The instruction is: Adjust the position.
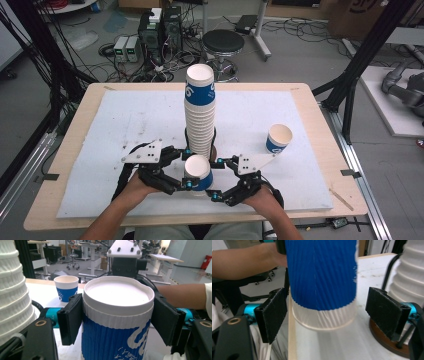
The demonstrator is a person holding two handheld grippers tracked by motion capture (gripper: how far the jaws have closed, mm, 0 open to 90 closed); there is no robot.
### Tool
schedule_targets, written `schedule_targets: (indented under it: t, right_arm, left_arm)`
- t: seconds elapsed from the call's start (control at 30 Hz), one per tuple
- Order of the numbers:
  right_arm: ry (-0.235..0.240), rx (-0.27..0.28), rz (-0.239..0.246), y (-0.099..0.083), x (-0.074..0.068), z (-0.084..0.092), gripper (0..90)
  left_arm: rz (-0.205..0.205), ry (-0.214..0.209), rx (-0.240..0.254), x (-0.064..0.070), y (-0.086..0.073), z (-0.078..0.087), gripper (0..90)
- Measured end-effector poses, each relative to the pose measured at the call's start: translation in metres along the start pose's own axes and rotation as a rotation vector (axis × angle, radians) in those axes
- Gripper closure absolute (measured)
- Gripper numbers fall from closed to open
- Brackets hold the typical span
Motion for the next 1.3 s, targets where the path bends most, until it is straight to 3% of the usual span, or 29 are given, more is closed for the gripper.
schedule_targets:
  t: [0.43,0.63,0.77,0.83,0.93,1.13,1.3]
  right_arm:
    - [0.037,-0.009,0.016,0.001,-0.004,-0.015,18.2]
    - [0.05,-0.031,0.035,0.002,-0.005,-0.011,28.2]
    - [0.052,-0.093,0.04,0.002,-0.004,-0.009,31.0]
    - [0.053,-0.133,0.05,0.002,-0.004,-0.009,31.5]
    - [0.049,-0.17,0.058,0.002,-0.002,-0.007,31.8]
    - [0.023,-0.297,0.112,0.006,0.003,-0.006,31.8]
    - [0.01,-0.408,0.152,0.011,0.006,-0.007,31.8]
  left_arm:
    - [0.006,-0.034,0.023,0.003,0.002,-0.001,29.9]
    - [0.009,-0.041,0.016,0.002,0.001,0.001,31.1]
    - [0.018,-0.047,-0.017,0.002,-0.002,0.0,31.2]
    - [0.043,-0.05,-0.035,0.002,-0.004,0.0,30.3]
    - [0.083,0.0,-0.066,-0.002,-0.006,0.001,14.9]
    - [0.079,0.017,-0.115,-0.004,-0.003,0.005,14.3]
    - [0.061,0.024,-0.183,-0.005,0.001,0.005,14.3]
Point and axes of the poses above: each handheld gripper's, and its own axes: z roughly backward along the jaws, y roughly out of its top, x roughly to its right, the point moved 6 cm from there along -z, roughly forward along the jaws, and after that the axes turned 5 degrees about -y, right-handed, at the moved point
